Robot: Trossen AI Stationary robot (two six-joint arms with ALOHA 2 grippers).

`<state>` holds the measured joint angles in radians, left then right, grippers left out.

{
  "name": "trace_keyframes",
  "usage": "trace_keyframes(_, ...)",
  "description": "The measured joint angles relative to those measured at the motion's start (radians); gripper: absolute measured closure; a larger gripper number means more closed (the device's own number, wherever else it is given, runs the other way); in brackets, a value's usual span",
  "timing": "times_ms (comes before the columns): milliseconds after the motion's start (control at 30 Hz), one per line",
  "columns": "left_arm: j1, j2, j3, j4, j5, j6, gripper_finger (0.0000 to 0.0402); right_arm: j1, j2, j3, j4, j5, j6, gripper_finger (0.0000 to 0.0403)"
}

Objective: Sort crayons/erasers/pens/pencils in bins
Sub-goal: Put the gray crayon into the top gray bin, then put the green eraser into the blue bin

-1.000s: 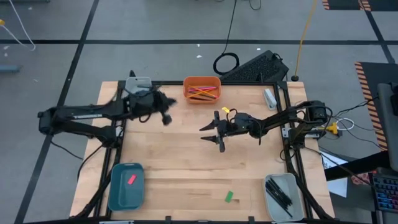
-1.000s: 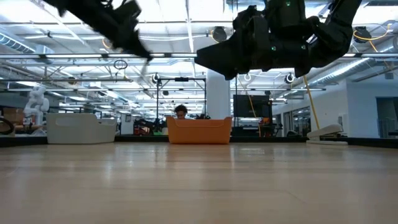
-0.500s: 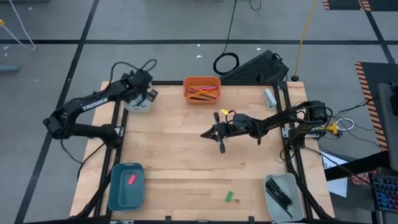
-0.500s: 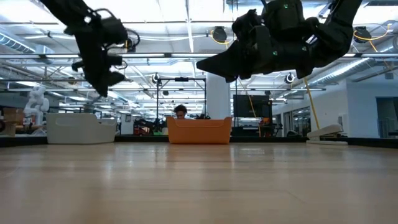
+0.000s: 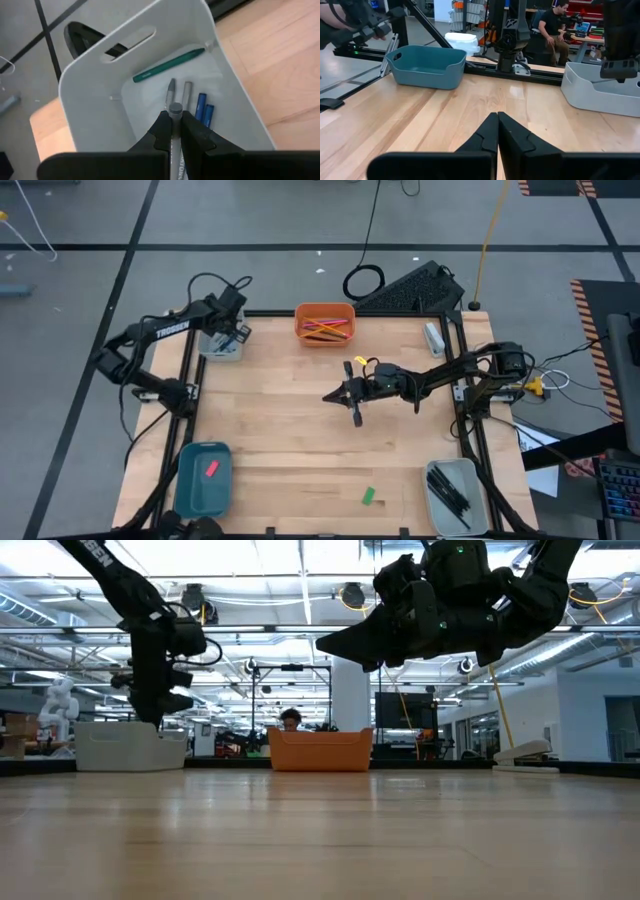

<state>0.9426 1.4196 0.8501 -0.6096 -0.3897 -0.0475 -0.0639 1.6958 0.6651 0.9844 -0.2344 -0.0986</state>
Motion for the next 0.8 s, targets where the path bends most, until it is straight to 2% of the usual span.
trace_keyframes(200, 0.001, 0.029, 0.000, -0.004, 0.018, 0.023, 0.0375, 0.000, 0.000, 0.000, 0.000, 0.000, 0.000, 0.0402)
trace_keyframes(567, -0.001, 0.044, 0.000, -0.045, 0.041, 0.045, 0.0310, 0.000, 0.000, 0.000, 0.003, 0.000, -0.024, 0.0402)
trace_keyframes(700, -0.025, 0.000, 0.000, -0.058, 0.000, 0.053, 0.0308, 0.001, -0.001, 0.000, -0.001, 0.026, -0.024, 0.0402)
trace_keyframes(800, -0.089, -0.080, 0.000, -0.057, -0.001, 0.045, 0.0326, 0.011, -0.040, 0.011, -0.127, 0.087, -0.041, 0.0403)
